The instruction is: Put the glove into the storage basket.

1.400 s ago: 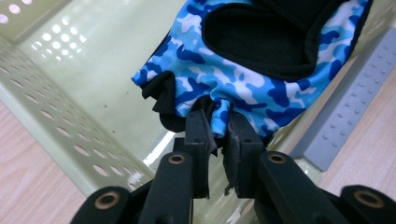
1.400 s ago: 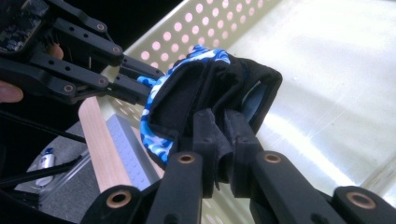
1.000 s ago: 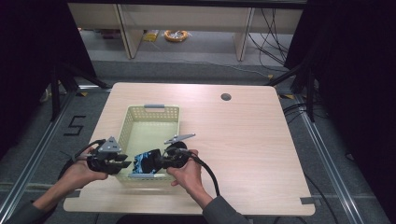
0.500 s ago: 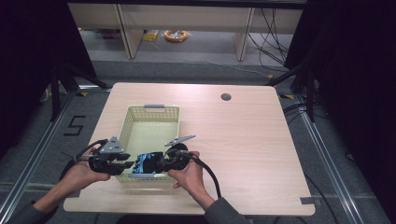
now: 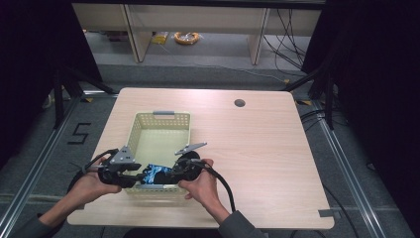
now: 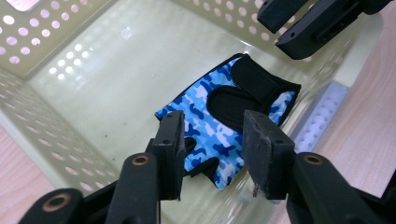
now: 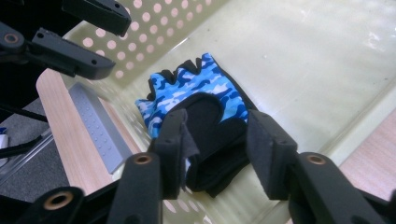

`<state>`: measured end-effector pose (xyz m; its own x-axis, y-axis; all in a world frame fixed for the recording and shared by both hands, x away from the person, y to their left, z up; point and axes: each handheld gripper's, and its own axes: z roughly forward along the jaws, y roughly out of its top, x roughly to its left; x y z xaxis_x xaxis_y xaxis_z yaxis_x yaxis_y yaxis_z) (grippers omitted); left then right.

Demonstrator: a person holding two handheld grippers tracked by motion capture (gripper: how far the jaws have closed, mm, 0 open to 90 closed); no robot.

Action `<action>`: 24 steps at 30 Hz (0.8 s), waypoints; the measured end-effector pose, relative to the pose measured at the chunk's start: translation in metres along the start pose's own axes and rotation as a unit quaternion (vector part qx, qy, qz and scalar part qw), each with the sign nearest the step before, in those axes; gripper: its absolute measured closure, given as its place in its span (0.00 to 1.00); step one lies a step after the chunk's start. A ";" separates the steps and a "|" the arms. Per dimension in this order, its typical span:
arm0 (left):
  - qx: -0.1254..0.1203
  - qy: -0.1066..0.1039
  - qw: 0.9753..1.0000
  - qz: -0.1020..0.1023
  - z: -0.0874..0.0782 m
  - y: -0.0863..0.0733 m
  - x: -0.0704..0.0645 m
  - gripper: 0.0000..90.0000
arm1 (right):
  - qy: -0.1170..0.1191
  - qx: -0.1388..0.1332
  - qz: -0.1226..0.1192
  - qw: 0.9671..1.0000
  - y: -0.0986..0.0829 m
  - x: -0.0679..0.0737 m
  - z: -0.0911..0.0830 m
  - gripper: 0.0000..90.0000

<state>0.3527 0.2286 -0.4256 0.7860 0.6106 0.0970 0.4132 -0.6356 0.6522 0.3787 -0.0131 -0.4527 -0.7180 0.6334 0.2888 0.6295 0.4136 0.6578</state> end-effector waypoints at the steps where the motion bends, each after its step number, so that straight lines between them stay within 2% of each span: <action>1: 0.002 -0.002 1.000 0.002 -0.001 0.001 0.000 0.64 | 0.002 -0.004 -0.003 1.000 0.000 0.000 -0.001 0.64; 2: -0.001 -0.001 1.000 -0.006 -0.001 0.001 -0.001 0.63 | 0.003 -0.008 -0.004 1.000 0.001 -0.001 -0.002 0.62; 4: -0.001 0.000 1.000 -0.001 -0.003 0.002 -0.001 0.62 | 0.003 -0.010 -0.005 1.000 0.002 0.000 -0.004 0.60; 6: -0.009 0.004 1.000 -0.006 -0.004 0.003 -0.001 0.61 | -0.001 -0.019 -0.007 1.000 0.003 0.001 -0.010 0.58; 7: -0.007 0.001 1.000 0.001 -0.005 0.003 0.000 0.61 | -0.004 -0.024 -0.009 1.000 0.004 0.001 -0.012 0.55; 9: -0.012 0.003 1.000 -0.009 -0.006 0.004 -0.002 0.60 | -0.005 -0.027 -0.013 1.000 0.007 0.000 -0.018 0.53; 10: -0.012 0.003 1.000 -0.001 -0.007 0.004 -0.001 0.60 | -0.002 -0.036 -0.014 0.999 0.008 0.000 -0.020 0.53; 11: -0.013 0.003 1.000 -0.012 -0.007 0.004 -0.002 0.59 | -0.001 -0.038 -0.016 0.999 0.009 -0.002 -0.024 0.53; 14: -0.019 -0.002 1.000 -0.018 -0.010 0.006 -0.002 0.53 | 0.013 -0.056 -0.012 0.998 0.011 -0.005 -0.032 0.52; 15: -0.019 -0.004 1.000 -0.016 -0.011 0.006 -0.002 0.52 | 0.012 -0.061 -0.016 0.998 0.011 -0.007 -0.035 0.52; 16: -0.022 -0.003 0.999 -0.027 -0.011 0.006 -0.004 0.51 | 0.011 -0.066 -0.018 0.998 0.011 -0.007 -0.038 0.52; 17: -0.025 -0.004 0.999 -0.025 -0.011 0.007 -0.004 0.49 | 0.012 -0.070 -0.018 0.997 0.010 -0.009 -0.041 0.52; 18: -0.025 -0.010 0.999 -0.035 -0.011 0.007 -0.006 0.47 | 0.012 -0.074 -0.017 0.997 0.010 -0.010 -0.045 0.51; 19: -0.025 -0.008 0.999 -0.031 -0.012 0.008 -0.006 0.45 | 0.014 -0.077 -0.012 0.997 0.009 -0.011 -0.047 0.51; 20: -0.032 -0.008 0.998 -0.045 -0.012 0.008 -0.009 0.44 | 0.013 -0.078 -0.013 0.997 0.008 -0.013 -0.050 0.51; 21: -0.036 -0.011 0.999 -0.036 -0.013 0.009 -0.010 0.43 | 0.013 -0.081 -0.015 0.997 0.007 -0.015 -0.054 0.51; 22: -0.040 -0.015 0.998 -0.046 -0.014 0.009 -0.012 0.42 | 0.010 -0.084 -0.016 0.996 0.005 -0.017 -0.057 0.51; 23: -0.046 -0.016 0.998 -0.042 -0.015 0.010 -0.013 0.41 | 0.010 -0.089 -0.015 0.996 0.003 -0.018 -0.059 0.50; 24: -0.052 -0.019 0.997 -0.050 -0.015 0.010 -0.016 0.40 | 0.009 -0.087 -0.012 0.996 0.002 -0.019 -0.062 0.50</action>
<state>0.3379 0.2196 -0.4088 0.7608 0.6490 -0.0005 0.4425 -0.5181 0.7320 0.3749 -0.0653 -0.4136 -0.7381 0.6122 0.2836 0.5527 0.3074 0.7746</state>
